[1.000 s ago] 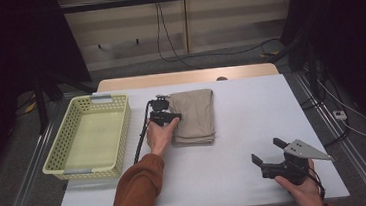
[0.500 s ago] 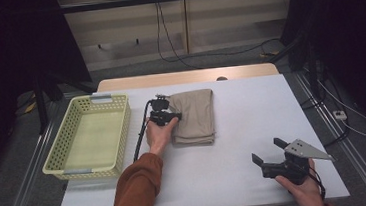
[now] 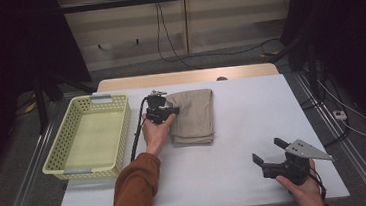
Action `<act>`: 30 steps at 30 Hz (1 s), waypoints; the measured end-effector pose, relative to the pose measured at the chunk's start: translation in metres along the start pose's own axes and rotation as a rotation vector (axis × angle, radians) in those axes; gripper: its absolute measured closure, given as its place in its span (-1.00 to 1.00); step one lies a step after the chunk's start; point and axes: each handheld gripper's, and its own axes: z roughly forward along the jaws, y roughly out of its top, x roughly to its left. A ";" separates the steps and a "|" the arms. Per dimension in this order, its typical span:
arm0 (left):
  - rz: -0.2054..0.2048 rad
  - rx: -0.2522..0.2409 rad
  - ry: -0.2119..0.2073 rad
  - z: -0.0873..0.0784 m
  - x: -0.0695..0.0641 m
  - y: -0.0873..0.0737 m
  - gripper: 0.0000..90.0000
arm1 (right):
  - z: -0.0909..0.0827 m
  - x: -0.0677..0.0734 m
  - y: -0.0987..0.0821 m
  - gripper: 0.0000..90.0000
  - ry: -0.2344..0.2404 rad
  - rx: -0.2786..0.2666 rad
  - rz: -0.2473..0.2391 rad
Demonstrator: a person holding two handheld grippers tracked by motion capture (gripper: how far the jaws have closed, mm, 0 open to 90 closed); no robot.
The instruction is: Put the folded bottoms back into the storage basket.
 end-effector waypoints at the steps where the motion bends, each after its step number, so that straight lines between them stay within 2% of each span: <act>1: 0.011 -0.019 0.001 -0.004 -0.001 0.002 0.84 | 0.000 0.000 0.000 -0.92 0.000 0.000 0.000; 5: 0.014 -0.045 -0.004 -0.008 -0.002 0.004 0.84 | 0.000 0.000 0.000 -0.92 0.000 0.000 -0.001; 9: 0.044 -0.071 -0.013 -0.013 -0.004 0.007 0.84 | 0.000 0.000 0.000 -0.92 0.000 0.002 0.003; 10: 0.054 -0.091 -0.011 -0.015 -0.006 0.009 0.84 | 0.000 0.000 0.000 -0.92 -0.001 0.003 0.003; 14: 0.084 -0.081 -0.001 -0.018 -0.006 0.015 0.84 | 0.001 0.000 0.000 -0.92 -0.002 0.003 0.011; 20: 0.084 -0.130 -0.023 -0.025 -0.010 0.019 0.84 | 0.001 0.000 0.000 -0.92 -0.001 0.005 0.013; 26: 0.122 -0.147 -0.034 -0.031 -0.014 0.024 0.84 | 0.000 -0.001 0.000 -0.92 -0.002 0.002 0.008; 30: 0.131 -0.166 -0.037 -0.037 -0.017 0.028 0.84 | 0.000 0.000 0.000 -0.92 0.000 0.004 0.006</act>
